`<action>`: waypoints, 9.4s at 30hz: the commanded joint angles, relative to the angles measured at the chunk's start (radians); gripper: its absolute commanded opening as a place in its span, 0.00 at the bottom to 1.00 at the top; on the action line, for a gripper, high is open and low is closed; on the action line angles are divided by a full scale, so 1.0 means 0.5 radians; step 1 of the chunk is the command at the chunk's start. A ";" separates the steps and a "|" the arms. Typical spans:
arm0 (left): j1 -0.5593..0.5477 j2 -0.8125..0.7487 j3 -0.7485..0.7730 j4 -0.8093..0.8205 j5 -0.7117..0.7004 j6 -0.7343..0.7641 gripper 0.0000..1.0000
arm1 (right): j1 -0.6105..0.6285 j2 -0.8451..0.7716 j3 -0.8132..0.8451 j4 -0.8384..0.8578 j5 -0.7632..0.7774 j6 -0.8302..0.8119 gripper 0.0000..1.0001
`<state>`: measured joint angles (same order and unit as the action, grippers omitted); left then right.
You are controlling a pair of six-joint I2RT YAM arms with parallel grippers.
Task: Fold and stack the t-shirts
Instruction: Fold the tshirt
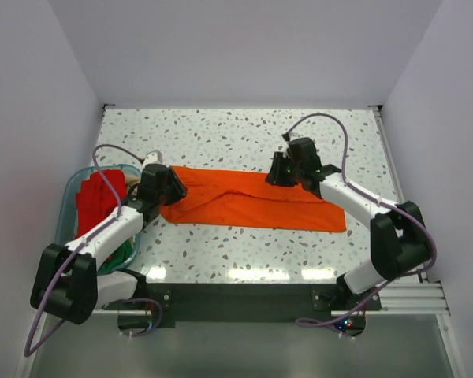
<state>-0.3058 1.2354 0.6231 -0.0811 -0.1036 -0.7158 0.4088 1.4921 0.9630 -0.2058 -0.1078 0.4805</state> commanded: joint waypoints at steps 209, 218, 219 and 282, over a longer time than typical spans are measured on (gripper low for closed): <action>-0.631 -0.611 -0.531 -0.065 0.011 -0.428 0.46 | 0.600 -0.601 -0.779 -0.190 0.341 0.383 0.45; -0.888 -0.511 -0.666 0.107 0.060 -0.519 0.53 | 0.600 -0.524 -0.861 -0.052 0.246 0.453 0.44; -0.916 -0.459 -0.676 0.119 0.036 -0.547 0.53 | 0.600 -0.503 -0.865 -0.046 0.243 0.463 0.44; -0.721 0.194 0.330 -0.228 -0.152 -0.348 0.00 | 0.622 0.105 0.282 -0.377 0.535 0.263 0.00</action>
<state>-0.7296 1.2671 0.7094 -0.2810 -0.2020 -0.9516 0.7609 1.4616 1.0157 -0.4160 0.1265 0.6636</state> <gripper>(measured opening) 0.022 0.025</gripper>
